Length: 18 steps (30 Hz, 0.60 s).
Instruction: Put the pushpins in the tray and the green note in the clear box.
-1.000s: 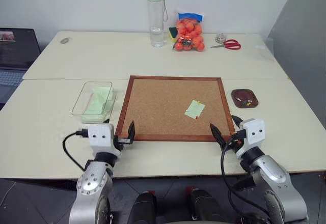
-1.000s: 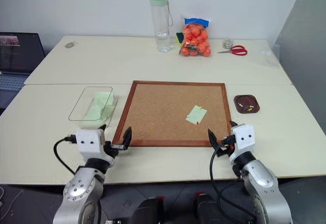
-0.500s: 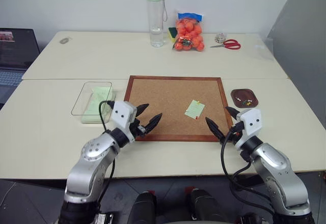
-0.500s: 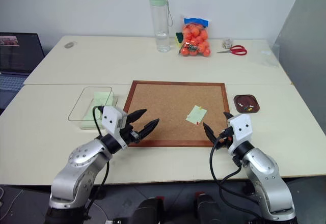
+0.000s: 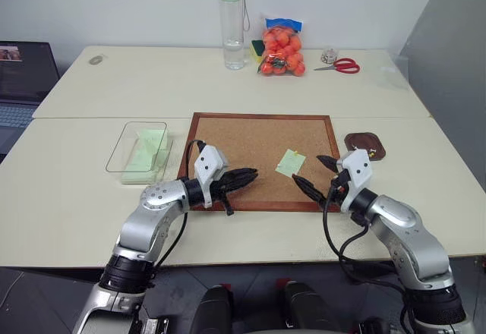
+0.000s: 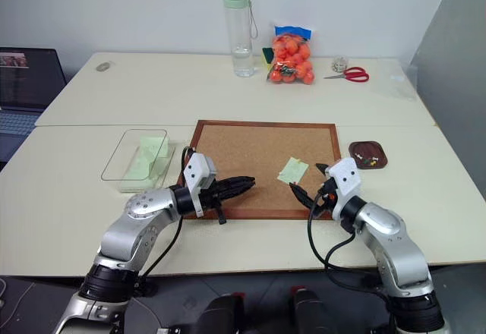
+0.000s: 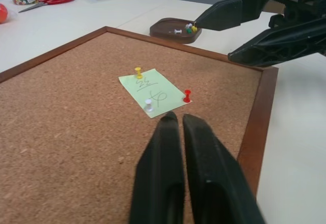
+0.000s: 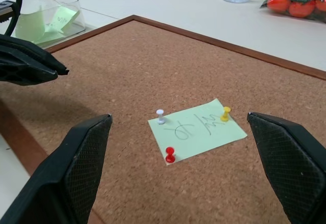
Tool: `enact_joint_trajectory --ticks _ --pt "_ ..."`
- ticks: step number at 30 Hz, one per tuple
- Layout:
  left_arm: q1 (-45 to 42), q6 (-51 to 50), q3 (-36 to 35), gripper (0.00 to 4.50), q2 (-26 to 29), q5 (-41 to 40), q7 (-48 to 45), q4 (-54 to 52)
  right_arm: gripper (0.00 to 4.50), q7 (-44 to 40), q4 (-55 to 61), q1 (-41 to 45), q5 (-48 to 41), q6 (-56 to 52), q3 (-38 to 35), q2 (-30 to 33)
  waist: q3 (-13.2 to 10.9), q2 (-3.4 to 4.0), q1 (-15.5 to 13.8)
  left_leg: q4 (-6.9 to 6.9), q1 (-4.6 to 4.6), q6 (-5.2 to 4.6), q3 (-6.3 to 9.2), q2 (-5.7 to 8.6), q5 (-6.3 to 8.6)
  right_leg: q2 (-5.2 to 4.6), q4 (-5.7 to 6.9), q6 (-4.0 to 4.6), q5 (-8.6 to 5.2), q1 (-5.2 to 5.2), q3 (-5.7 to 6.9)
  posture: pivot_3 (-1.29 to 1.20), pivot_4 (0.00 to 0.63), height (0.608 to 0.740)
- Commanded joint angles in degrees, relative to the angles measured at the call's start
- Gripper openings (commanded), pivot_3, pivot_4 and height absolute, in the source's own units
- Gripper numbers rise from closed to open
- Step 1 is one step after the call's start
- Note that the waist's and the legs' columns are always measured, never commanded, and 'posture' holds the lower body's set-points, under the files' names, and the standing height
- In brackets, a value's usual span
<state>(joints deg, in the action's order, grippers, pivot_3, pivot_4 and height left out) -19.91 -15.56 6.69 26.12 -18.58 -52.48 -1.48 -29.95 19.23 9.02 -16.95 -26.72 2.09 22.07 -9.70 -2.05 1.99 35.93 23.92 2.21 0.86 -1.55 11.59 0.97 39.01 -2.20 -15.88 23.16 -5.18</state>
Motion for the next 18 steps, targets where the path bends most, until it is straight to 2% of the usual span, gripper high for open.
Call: enact_joint_trajectory --ticks 1,9,18 --pt "-3.03 4.69 -0.47 0.01 -0.86 1.7 -0.35 4.95 4.5 0.78 -2.92 2.85 1.7 2.17 0.34 -0.44 0.0 0.0 0.0 0.0 0.0 0.0 0.0 0.01 0.0 0.0 0.0 0.0 0.0 0.0 0.0 0.0 0.15 0.74" --pt "-6.26 9.96 1.85 0.01 -6.23 6.26 2.01 15.85 4.5 3.93 -13.0 9.18 4.41 5.23 0.19 -3.95 0.0 0.0 0.0 0.01 0.02 0.0 0.0 0.01 0.0 0.0 0.02 0.0 0.02 0.01 0.0 0.0 0.15 0.74" --pt "-7.89 16.07 3.32 0.01 -9.06 11.02 2.15 30.03 4.5 4.22 -22.38 14.98 6.32 8.78 0.73 -6.14 0.09 0.12 -0.08 0.03 -0.01 0.0 0.01 0.04 0.0 0.0 0.04 0.0 0.07 -0.04 0.0 0.0 0.15 0.74"
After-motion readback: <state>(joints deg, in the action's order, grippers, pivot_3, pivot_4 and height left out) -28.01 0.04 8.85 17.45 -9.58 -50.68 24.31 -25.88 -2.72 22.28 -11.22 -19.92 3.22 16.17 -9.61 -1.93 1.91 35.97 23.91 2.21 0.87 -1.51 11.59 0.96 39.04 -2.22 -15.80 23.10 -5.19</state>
